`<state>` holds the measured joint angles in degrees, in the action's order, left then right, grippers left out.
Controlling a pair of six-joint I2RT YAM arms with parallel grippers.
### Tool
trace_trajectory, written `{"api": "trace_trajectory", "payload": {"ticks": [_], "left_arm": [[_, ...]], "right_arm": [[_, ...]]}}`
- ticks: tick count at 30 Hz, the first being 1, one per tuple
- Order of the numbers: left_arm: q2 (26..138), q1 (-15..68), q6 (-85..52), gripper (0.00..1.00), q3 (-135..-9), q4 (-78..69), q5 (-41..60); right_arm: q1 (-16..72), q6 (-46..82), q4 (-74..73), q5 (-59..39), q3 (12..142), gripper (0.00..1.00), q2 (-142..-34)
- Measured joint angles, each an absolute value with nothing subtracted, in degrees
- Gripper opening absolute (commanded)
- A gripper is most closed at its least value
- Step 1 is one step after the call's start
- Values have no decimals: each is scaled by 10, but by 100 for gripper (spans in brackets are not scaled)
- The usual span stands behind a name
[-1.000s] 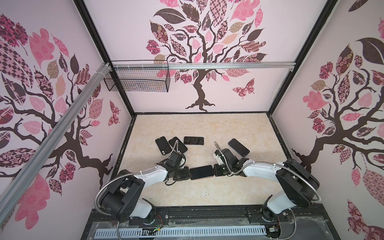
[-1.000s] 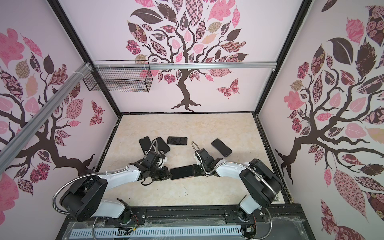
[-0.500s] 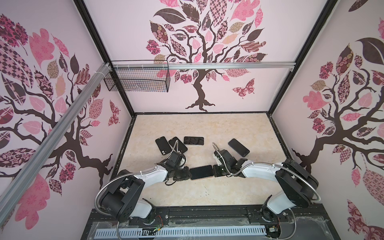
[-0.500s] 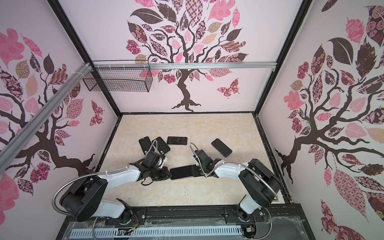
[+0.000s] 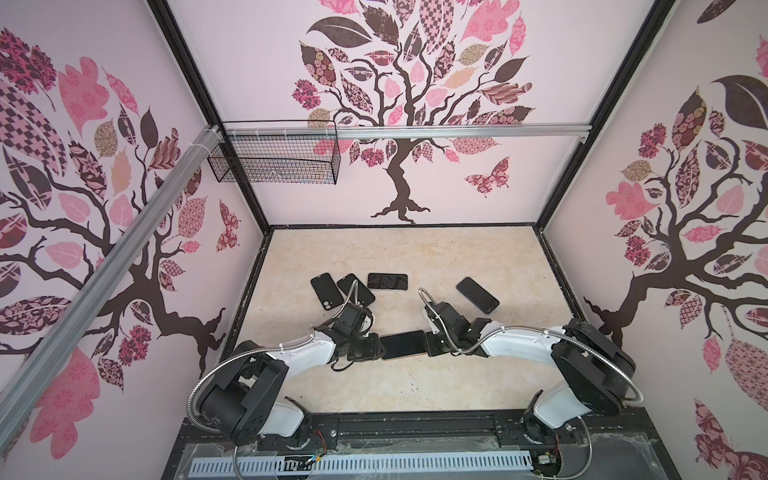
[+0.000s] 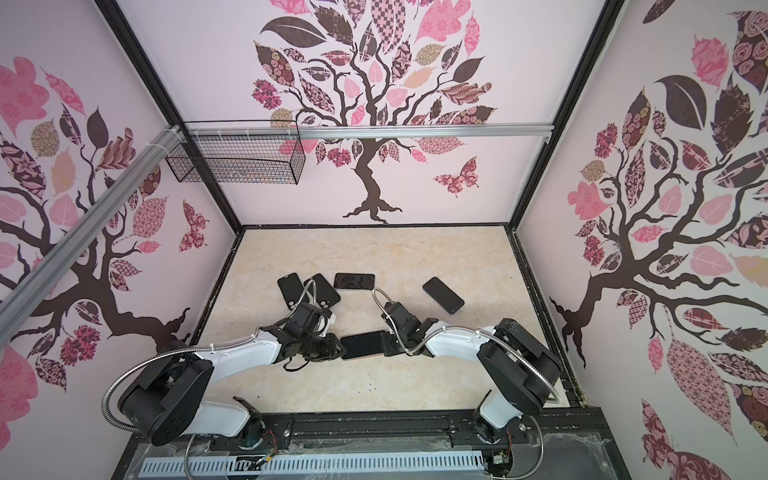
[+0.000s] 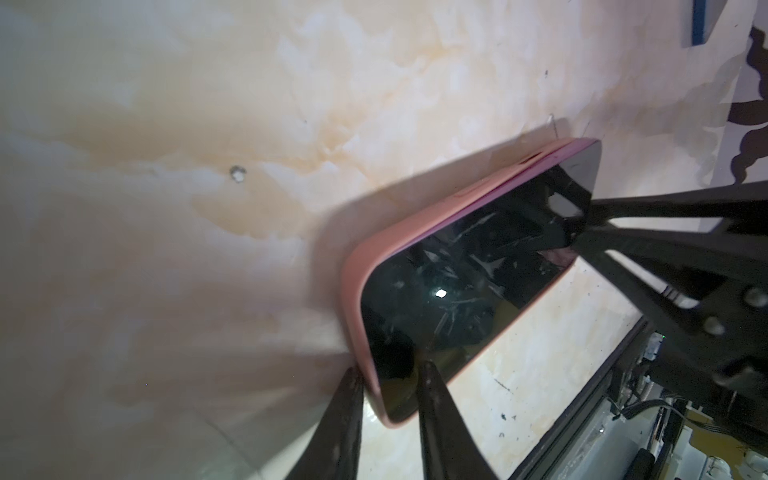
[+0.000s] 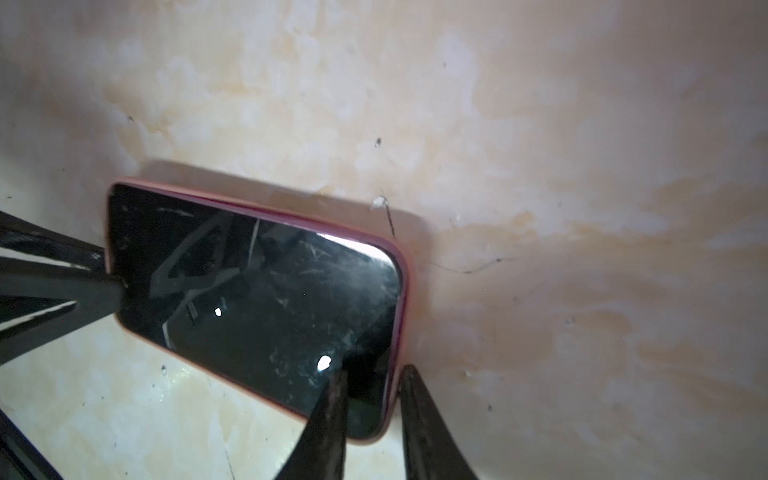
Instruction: Put the phone into the phone case
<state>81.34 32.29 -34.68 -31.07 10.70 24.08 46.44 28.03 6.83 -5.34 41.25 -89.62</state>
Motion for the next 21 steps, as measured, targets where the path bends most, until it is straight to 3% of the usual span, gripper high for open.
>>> {"api": "trace_trajectory", "payload": {"ticks": [13, 21], "left_arm": [[805, 306, -342, 41, -313, 110, 230], [802, 280, -341, 38, -321, 118, 226]], "right_arm": [[408, 254, 151, -81, 420, 32, -860], [373, 223, 160, -119, 454, 30, -851]]}}
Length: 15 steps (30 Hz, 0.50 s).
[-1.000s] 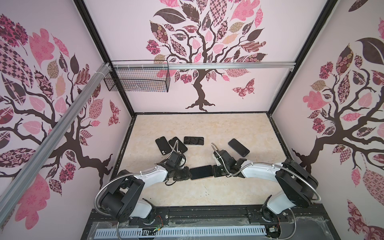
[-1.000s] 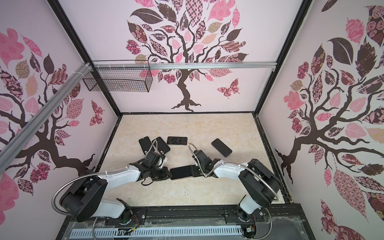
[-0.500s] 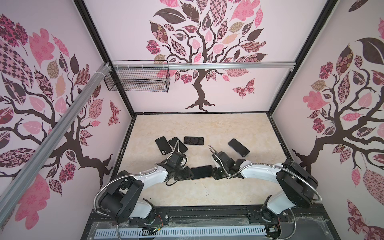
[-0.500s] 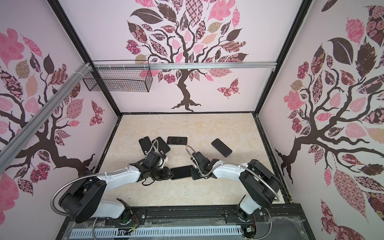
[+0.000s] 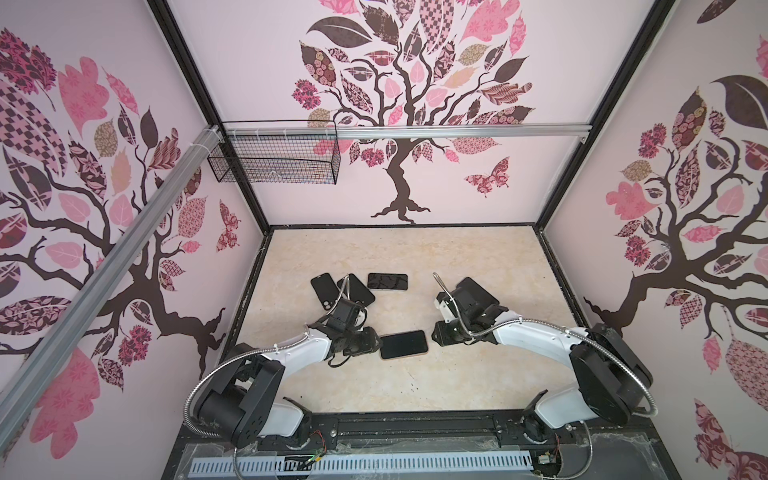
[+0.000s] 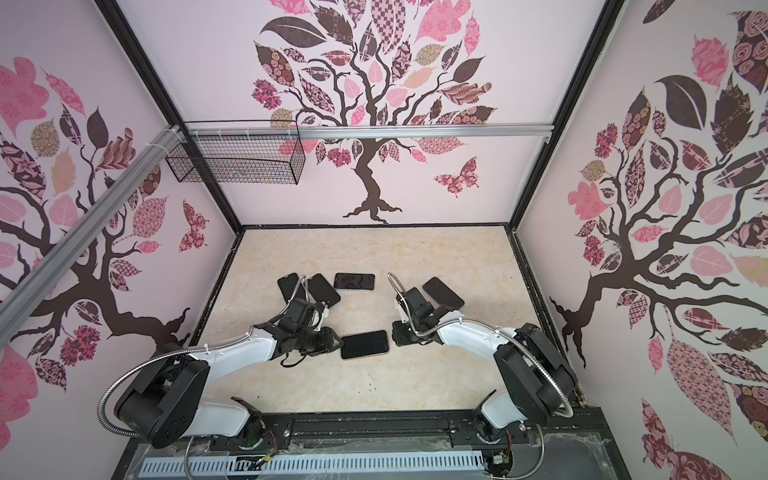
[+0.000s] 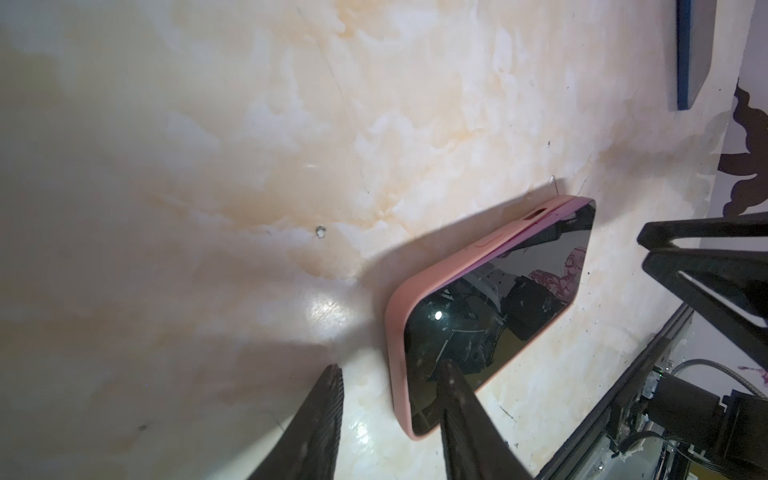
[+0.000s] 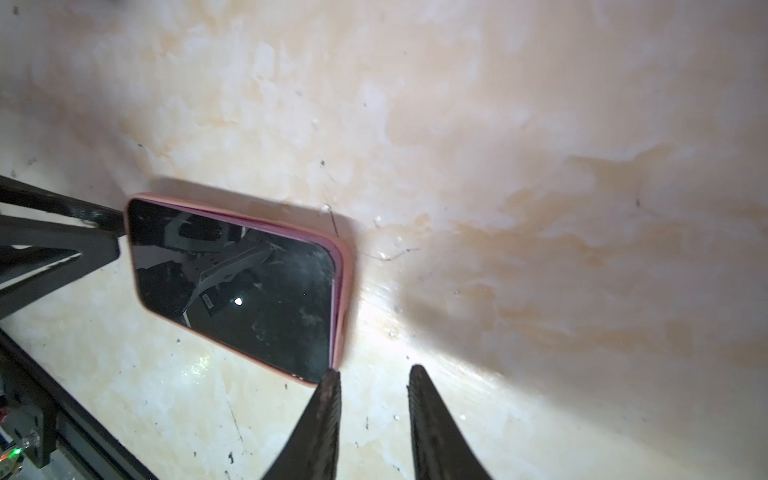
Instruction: Put the phone into the phone case
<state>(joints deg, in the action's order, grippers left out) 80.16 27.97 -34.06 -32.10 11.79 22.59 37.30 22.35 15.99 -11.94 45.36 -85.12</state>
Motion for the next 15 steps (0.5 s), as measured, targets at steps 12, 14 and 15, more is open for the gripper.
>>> {"api": "trace_trajectory", "payload": {"ticks": [12, 14, 15], "left_arm": [[809, 279, -329, 29, -344, 129, 232], [809, 279, -328, 29, -344, 131, 232], [809, 279, -328, 28, -344, 131, 232]], "right_arm": [[363, 199, 145, -171, 489, 27, -911], [362, 194, 145, -176, 489, 26, -919], [362, 193, 145, -179, 489, 26, -922]]}}
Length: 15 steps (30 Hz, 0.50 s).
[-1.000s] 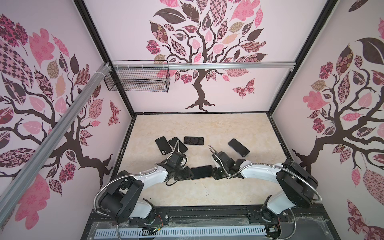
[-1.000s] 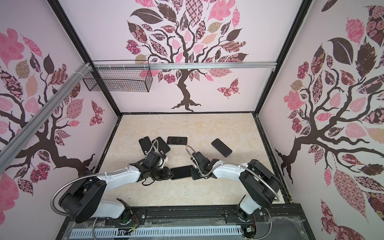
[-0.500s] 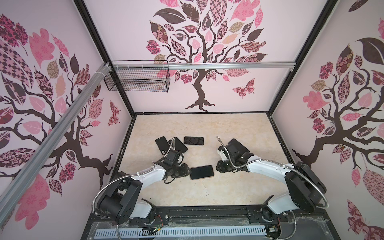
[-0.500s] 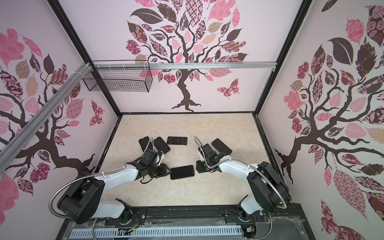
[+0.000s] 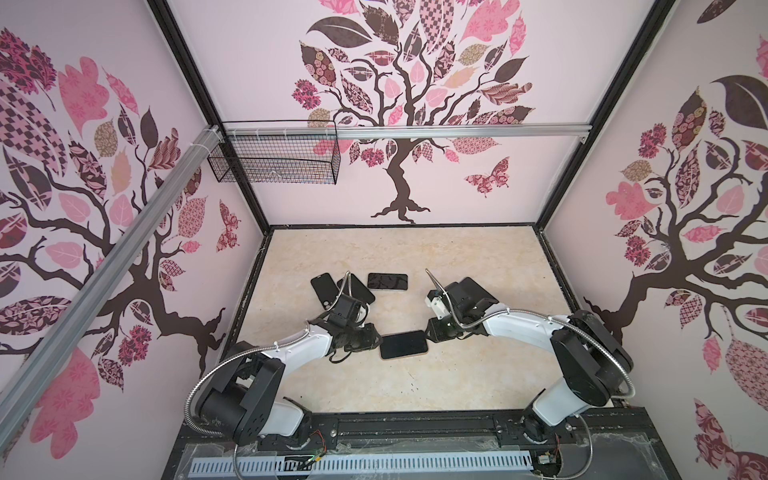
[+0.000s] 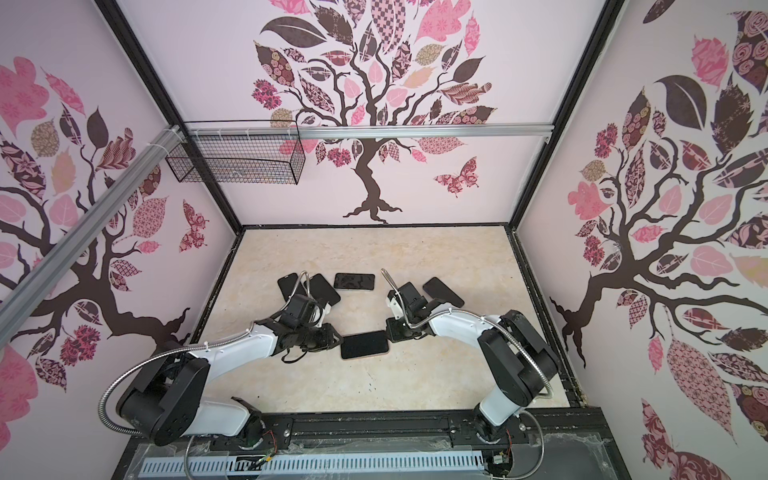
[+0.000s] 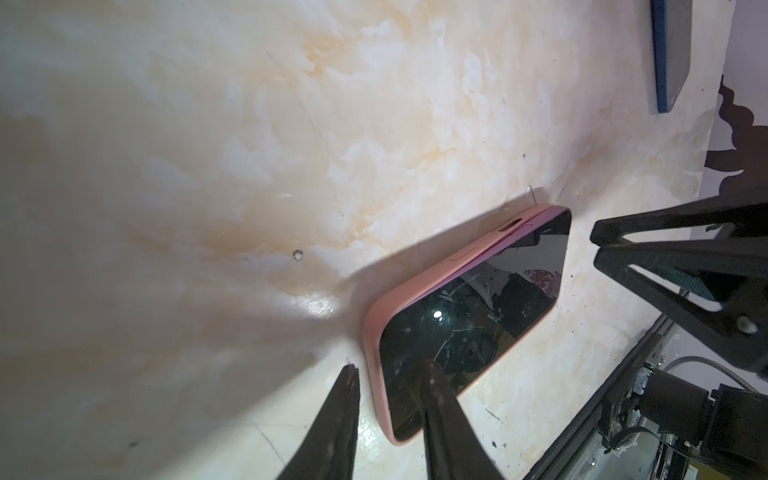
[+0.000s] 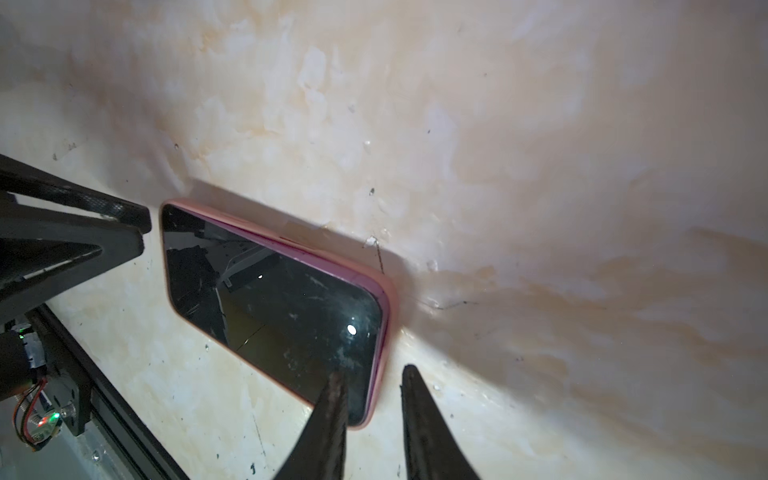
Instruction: Put the phone into the phone case
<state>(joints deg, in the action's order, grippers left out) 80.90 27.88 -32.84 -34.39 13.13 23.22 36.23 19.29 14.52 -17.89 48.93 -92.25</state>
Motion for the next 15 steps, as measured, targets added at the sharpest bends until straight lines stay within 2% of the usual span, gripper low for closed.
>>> {"api": "trace_trajectory", "payload": {"ticks": [15], "left_arm": [[826, 279, -330, 23, -343, 116, 246]], "right_arm": [[350, 180, 141, -196, 507, 22, -965]]}}
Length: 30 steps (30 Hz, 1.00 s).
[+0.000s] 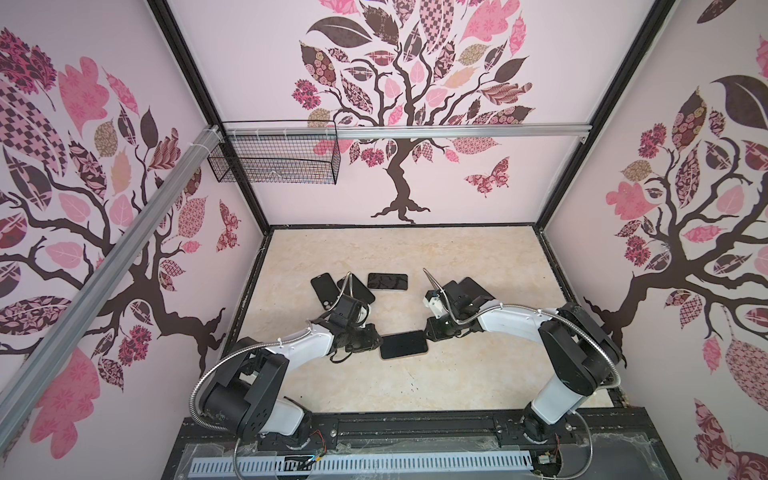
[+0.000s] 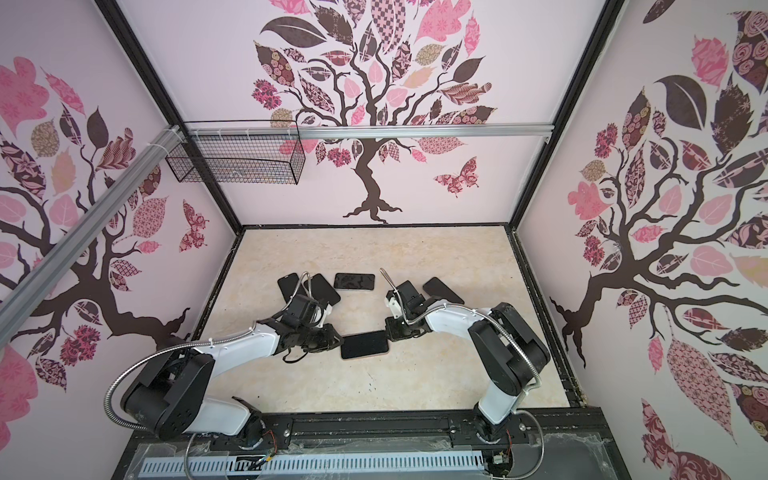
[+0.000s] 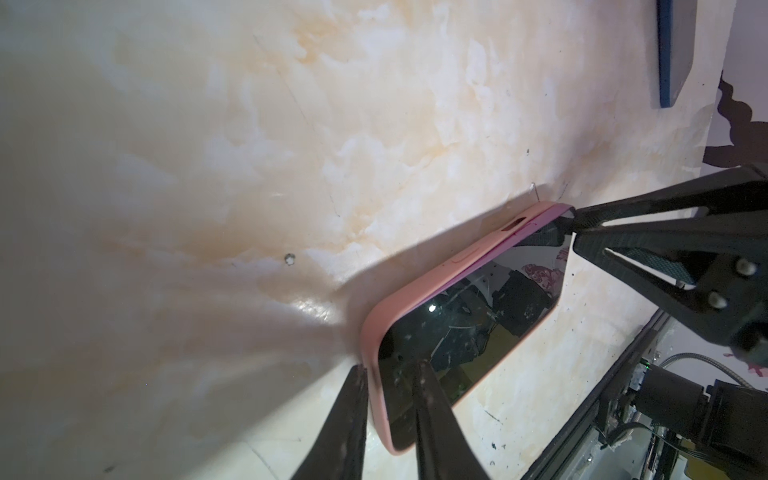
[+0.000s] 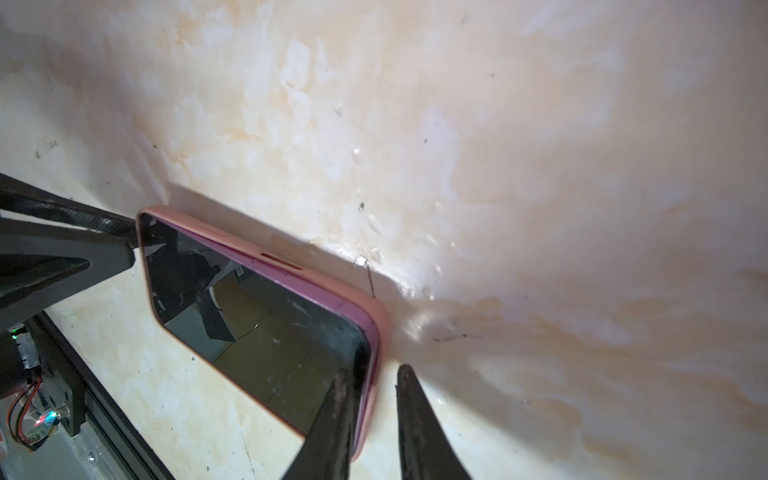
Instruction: Put the phone into the phone case
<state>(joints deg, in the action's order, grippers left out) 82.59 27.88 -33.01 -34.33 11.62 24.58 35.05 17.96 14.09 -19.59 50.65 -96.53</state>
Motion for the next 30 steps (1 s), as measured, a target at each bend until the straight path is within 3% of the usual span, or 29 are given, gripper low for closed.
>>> {"api": "trace_trajectory", "payload": {"ticks": [30], "left_arm": [[851, 278, -332, 18, -338, 88, 247]], "right_arm": [[344, 149, 176, -240, 541, 16, -995]]}}
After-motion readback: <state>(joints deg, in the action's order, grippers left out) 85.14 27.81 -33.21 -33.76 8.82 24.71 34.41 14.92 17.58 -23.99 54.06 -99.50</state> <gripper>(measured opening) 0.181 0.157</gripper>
